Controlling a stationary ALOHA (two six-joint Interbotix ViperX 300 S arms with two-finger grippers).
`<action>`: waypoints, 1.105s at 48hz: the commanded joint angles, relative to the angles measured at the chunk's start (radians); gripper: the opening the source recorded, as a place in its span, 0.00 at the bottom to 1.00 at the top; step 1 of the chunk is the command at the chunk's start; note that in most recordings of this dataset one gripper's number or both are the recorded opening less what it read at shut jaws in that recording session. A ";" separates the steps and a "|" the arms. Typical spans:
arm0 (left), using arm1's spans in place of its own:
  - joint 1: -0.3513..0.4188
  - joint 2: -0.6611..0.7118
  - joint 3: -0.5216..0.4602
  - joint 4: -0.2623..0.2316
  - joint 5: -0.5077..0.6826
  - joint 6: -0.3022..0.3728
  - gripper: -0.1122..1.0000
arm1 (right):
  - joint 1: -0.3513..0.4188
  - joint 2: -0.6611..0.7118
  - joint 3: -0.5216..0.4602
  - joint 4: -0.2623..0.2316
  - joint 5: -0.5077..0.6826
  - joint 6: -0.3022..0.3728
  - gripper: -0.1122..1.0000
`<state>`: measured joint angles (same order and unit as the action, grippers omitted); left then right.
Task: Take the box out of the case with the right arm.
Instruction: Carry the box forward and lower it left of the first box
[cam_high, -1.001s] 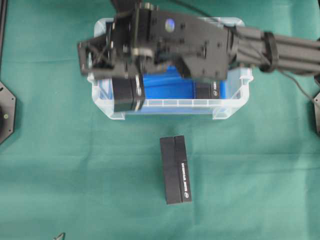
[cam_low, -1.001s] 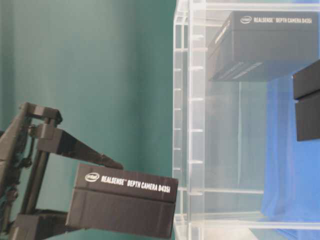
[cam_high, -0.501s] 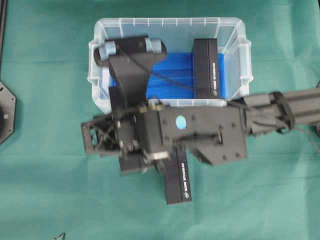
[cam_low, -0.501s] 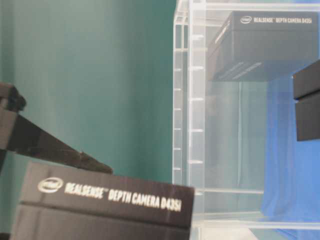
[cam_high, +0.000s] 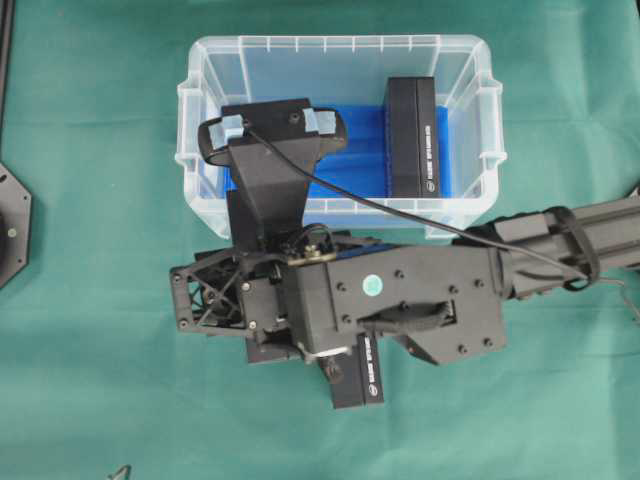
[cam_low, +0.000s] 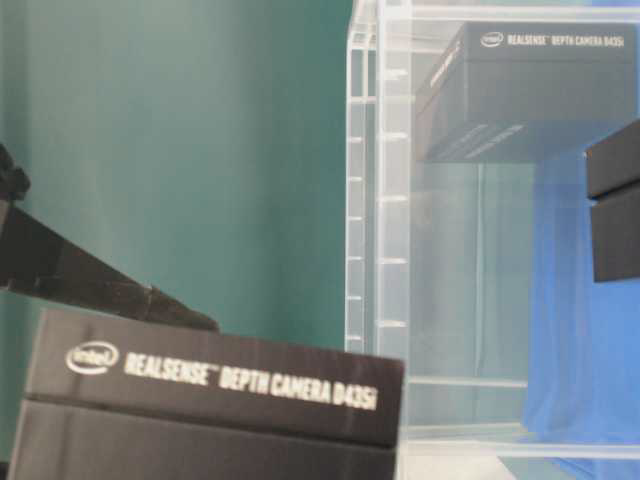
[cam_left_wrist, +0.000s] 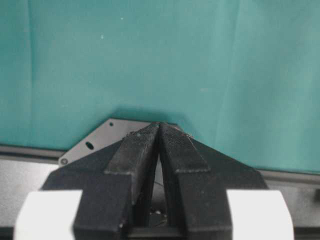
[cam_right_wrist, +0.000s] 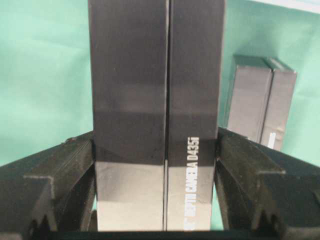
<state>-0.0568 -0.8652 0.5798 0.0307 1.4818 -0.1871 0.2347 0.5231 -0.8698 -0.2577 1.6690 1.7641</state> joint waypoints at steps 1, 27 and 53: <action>0.002 0.005 -0.025 0.000 -0.005 -0.002 0.12 | 0.003 -0.025 -0.028 -0.002 -0.003 0.005 0.71; 0.002 0.005 -0.021 0.000 -0.008 0.000 0.12 | 0.006 0.091 0.043 0.104 -0.063 0.075 0.71; 0.002 0.005 -0.011 0.000 -0.009 0.000 0.12 | 0.009 0.118 0.236 0.186 -0.313 0.167 0.71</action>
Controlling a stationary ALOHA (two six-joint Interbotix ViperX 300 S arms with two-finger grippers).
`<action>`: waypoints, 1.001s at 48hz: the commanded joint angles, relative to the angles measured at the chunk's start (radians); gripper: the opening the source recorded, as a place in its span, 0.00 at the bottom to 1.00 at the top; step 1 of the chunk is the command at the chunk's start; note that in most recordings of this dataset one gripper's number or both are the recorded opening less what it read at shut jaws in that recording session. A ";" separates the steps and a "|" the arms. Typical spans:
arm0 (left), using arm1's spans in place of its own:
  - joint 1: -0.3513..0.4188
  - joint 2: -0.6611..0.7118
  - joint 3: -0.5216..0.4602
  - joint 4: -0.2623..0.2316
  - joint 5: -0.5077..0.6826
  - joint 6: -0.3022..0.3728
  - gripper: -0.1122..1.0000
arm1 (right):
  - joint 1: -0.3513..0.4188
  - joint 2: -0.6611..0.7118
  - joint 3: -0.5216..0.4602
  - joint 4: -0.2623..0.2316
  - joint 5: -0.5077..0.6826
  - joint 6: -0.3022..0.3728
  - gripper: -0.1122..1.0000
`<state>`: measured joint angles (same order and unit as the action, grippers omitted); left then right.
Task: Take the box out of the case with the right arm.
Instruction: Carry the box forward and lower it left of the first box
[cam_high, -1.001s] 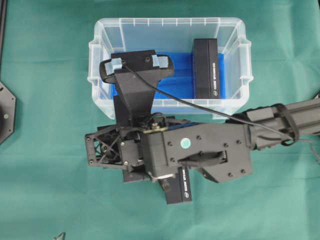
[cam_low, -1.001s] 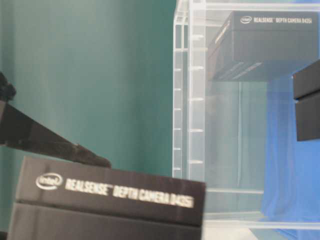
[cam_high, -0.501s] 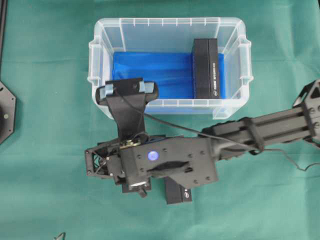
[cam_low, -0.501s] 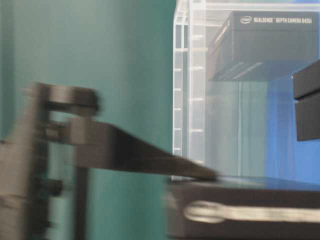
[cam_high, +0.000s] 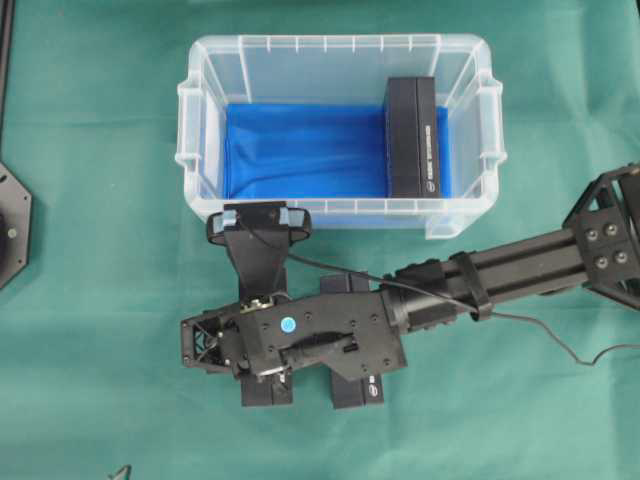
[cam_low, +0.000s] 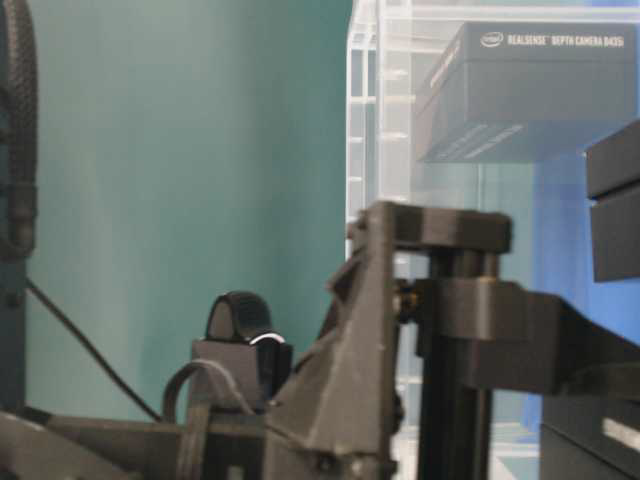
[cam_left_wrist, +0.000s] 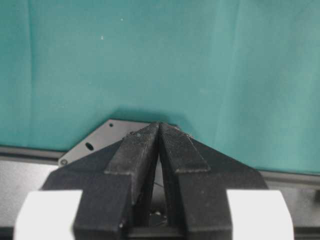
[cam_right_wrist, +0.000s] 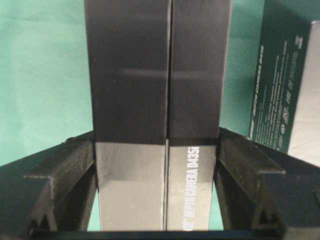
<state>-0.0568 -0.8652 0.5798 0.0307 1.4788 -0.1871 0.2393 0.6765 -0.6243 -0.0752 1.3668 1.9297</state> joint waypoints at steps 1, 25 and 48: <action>0.002 0.005 -0.011 0.000 -0.006 0.000 0.12 | 0.005 -0.035 -0.009 0.003 -0.011 0.003 0.71; 0.002 0.005 -0.006 0.002 -0.008 0.000 0.12 | 0.008 -0.035 -0.005 -0.003 -0.008 0.005 0.71; 0.003 0.000 -0.005 0.002 -0.008 0.000 0.12 | 0.011 -0.043 -0.005 -0.012 -0.002 -0.006 0.91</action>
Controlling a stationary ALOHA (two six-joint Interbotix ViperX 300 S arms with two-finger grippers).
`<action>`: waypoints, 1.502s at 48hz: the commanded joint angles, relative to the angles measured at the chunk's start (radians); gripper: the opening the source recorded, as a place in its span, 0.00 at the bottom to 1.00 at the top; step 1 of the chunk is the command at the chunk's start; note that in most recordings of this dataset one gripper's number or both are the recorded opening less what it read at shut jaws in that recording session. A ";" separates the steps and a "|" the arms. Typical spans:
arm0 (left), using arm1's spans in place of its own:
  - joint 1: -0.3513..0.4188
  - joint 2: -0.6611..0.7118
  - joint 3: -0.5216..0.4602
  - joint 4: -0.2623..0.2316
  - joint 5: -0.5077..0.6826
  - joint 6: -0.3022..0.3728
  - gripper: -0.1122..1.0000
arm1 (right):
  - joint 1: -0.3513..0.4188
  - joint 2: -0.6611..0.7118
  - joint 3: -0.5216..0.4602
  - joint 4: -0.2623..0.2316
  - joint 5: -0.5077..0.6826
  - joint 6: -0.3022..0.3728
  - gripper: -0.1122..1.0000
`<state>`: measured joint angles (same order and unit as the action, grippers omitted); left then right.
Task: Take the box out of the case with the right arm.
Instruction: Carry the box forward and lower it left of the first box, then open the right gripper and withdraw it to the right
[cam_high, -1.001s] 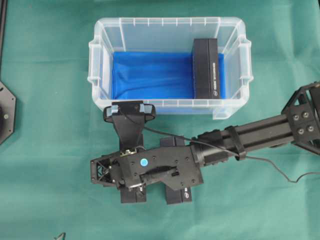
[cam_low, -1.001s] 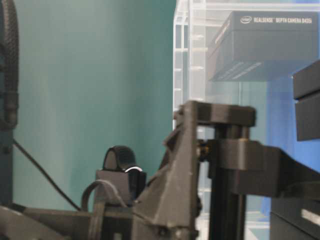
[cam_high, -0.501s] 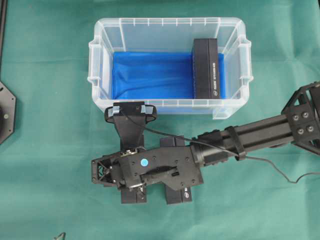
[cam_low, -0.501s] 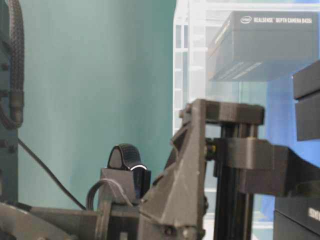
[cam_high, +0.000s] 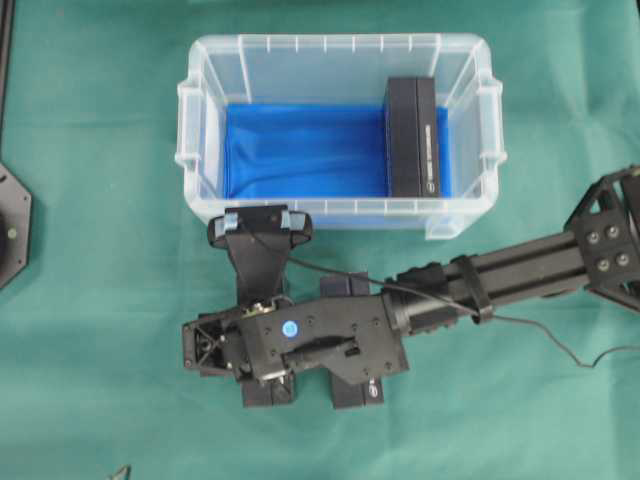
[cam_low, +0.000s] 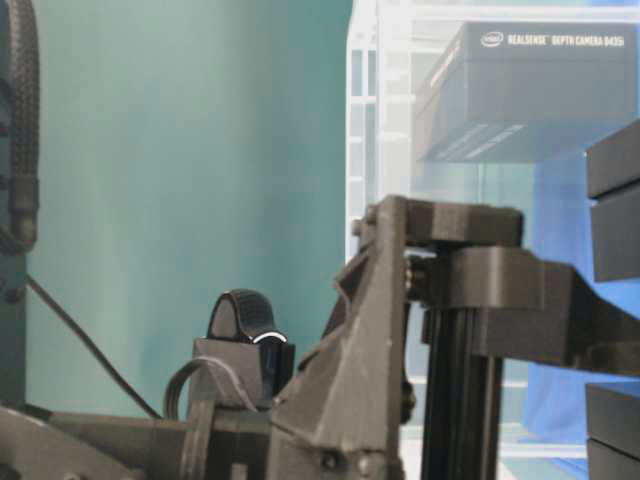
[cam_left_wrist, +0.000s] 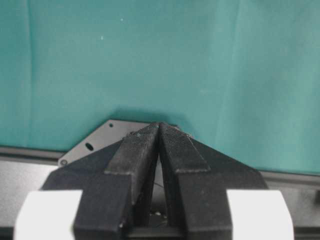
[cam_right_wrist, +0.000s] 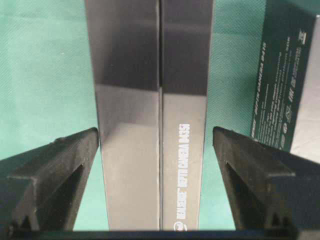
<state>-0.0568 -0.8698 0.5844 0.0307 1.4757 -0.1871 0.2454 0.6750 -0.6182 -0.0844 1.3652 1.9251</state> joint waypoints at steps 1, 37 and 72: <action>0.003 0.005 -0.009 0.002 -0.005 0.000 0.12 | 0.005 -0.043 -0.011 -0.003 0.000 -0.002 0.91; 0.003 0.006 -0.011 0.002 -0.006 -0.002 0.12 | 0.002 -0.181 -0.051 -0.109 0.097 -0.026 0.91; 0.003 0.009 -0.009 0.002 -0.005 -0.003 0.12 | 0.037 -0.319 0.126 -0.086 0.216 -0.034 0.88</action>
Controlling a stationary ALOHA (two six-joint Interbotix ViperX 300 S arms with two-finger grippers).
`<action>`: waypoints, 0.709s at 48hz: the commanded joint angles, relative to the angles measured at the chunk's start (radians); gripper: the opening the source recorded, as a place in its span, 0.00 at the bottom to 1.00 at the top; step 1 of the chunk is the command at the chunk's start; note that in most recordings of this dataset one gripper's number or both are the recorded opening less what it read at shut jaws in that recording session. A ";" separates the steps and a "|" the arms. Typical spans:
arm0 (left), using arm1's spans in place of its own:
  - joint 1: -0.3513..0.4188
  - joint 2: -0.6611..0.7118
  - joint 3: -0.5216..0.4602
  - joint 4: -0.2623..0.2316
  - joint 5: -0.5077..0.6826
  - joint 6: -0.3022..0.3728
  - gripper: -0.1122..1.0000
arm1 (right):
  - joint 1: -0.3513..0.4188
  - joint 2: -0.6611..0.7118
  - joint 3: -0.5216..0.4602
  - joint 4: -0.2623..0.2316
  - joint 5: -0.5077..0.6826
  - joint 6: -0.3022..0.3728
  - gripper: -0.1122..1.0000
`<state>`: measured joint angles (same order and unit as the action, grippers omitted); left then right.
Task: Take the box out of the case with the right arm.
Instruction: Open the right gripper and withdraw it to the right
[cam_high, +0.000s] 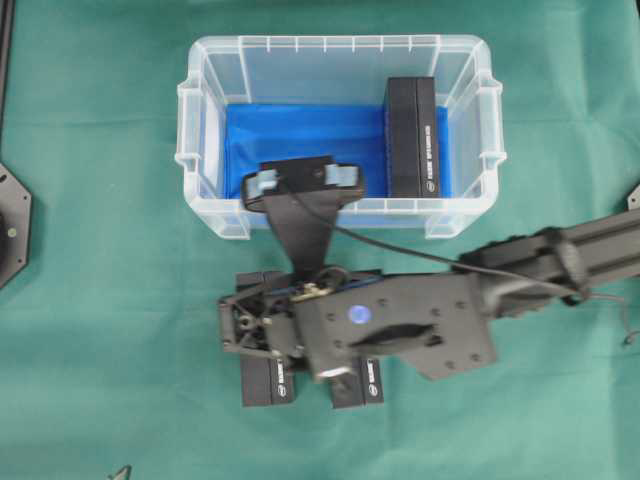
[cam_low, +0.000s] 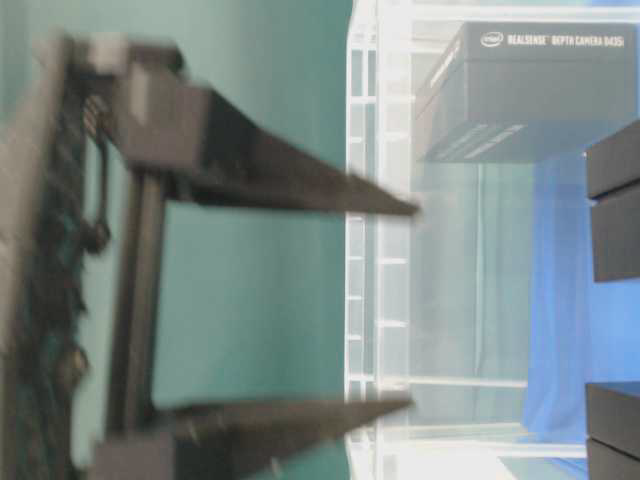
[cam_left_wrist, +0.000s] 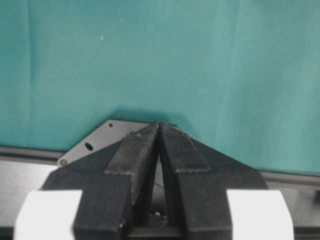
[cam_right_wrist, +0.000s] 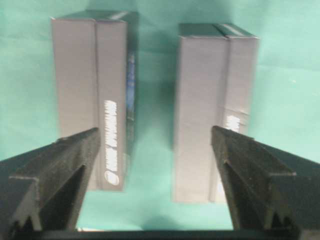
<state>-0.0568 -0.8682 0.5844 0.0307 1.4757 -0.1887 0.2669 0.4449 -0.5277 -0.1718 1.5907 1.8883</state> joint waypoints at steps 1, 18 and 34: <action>0.003 0.008 -0.009 0.002 -0.006 -0.002 0.12 | 0.017 -0.103 0.052 0.002 -0.014 0.006 0.88; 0.003 0.008 -0.009 0.002 -0.006 0.000 0.12 | 0.087 -0.377 0.451 0.002 -0.107 0.120 0.88; 0.003 0.008 -0.009 0.002 -0.005 0.003 0.12 | 0.181 -0.644 0.804 0.005 -0.215 0.239 0.88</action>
<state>-0.0583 -0.8682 0.5844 0.0307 1.4742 -0.1871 0.4218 -0.1258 0.2316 -0.1687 1.3929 2.1138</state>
